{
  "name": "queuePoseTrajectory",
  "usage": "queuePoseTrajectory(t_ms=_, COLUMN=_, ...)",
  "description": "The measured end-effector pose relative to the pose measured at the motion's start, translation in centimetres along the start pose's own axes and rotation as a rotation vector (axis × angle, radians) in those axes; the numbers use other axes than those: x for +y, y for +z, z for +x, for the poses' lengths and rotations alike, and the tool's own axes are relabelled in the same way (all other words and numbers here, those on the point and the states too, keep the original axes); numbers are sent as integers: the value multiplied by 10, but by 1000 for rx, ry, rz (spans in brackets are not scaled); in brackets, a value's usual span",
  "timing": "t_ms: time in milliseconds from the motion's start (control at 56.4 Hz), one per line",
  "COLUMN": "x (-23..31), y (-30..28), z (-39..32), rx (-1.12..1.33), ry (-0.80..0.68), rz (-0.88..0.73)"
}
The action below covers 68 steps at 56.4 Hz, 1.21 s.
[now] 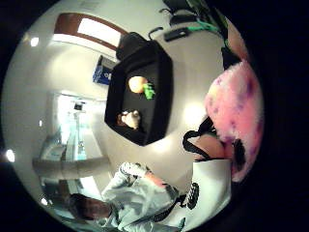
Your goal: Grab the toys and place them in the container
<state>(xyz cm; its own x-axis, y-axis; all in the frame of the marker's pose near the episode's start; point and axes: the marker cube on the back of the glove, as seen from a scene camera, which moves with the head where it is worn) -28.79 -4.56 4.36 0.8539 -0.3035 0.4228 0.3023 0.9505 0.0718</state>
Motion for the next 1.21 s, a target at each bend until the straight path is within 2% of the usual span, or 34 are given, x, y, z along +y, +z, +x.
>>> queuePoseTrajectory(t_ms=177, x=-23, y=-11, z=-114, rx=13, ry=-202, rz=200)
queuePoseTrajectory(t_ms=355, x=-40, y=7, z=-203, rx=43, ry=-341, rz=244)
queuePoseTrajectory(t_ms=426, x=-47, y=24, z=-228, rx=47, ry=-377, rz=189)
queuePoseTrajectory(t_ms=550, x=-52, y=60, z=-254, rx=55, ry=-391, rz=-13)
queuePoseTrajectory(t_ms=639, x=-53, y=73, z=-262, rx=46, ry=-397, rz=-55)
queuePoseTrajectory(t_ms=905, x=-48, y=50, z=-231, rx=56, ry=-410, rz=24)
queuePoseTrajectory(t_ms=1082, x=-44, y=28, z=-150, rx=123, ry=-299, rz=22)
queuePoseTrajectory(t_ms=1206, x=-68, y=10, z=-77, rx=206, ry=-293, rz=179)
